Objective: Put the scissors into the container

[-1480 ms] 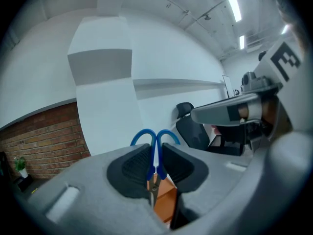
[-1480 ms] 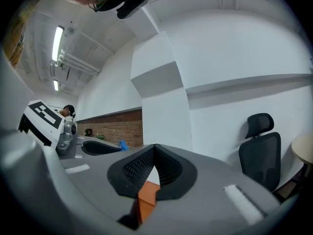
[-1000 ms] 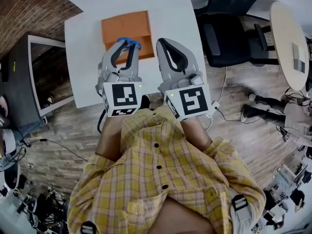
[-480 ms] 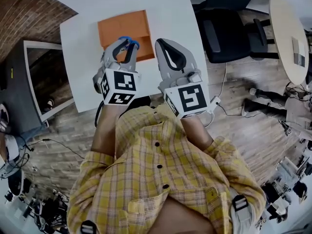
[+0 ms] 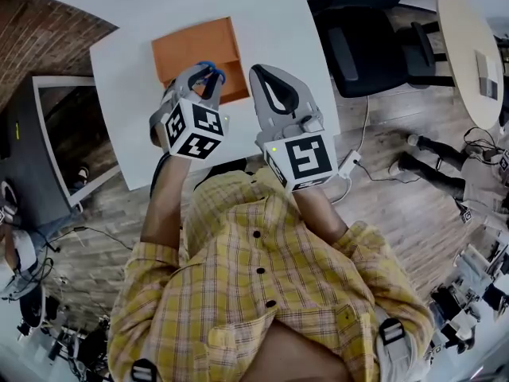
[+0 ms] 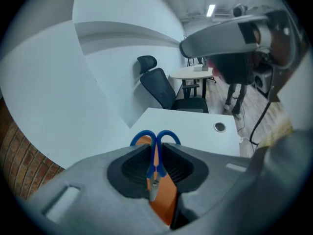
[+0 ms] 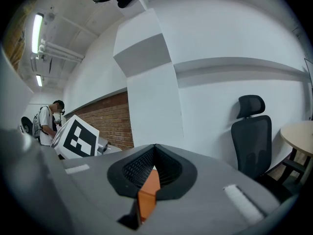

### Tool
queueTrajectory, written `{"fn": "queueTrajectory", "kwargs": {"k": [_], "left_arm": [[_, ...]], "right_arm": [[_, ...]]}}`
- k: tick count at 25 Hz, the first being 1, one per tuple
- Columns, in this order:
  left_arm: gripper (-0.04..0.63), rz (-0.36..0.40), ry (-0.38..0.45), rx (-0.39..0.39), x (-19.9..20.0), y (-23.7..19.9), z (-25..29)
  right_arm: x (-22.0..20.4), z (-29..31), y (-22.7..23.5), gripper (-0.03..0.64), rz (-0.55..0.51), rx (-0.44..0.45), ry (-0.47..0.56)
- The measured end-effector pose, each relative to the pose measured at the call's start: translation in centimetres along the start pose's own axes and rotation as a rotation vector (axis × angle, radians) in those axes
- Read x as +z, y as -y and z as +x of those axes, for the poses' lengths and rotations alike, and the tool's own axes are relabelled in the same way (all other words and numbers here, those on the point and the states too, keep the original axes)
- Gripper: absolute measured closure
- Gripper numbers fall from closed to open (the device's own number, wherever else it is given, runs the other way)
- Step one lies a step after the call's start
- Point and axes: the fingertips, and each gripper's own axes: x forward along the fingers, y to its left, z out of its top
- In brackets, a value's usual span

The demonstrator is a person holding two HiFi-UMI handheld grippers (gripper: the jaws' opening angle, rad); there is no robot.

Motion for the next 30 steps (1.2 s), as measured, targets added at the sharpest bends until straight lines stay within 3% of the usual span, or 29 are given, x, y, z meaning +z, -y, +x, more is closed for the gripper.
{"fn": "queueTrajectory", "kwargs": {"k": [7,22,30], "left_arm": [[0.511,0.088,-0.095,-0.065,-1.6,1.5,2.8],[0.512,0.28,-0.204,-0.188,-5.9,3.1,7.4],[0.512,0.295,-0.245,-0.252,-7.9,4.3,9.5]], "right_arm": [[-0.4,0.7,0.6,0.611,0.002,0.004,-0.01],[-1.4,1.7,1.4,0.611,0.011,-0.023,-0.039],[-1.6,2.2,2.4,0.611,0.017,-0.041,-0.048]]}}
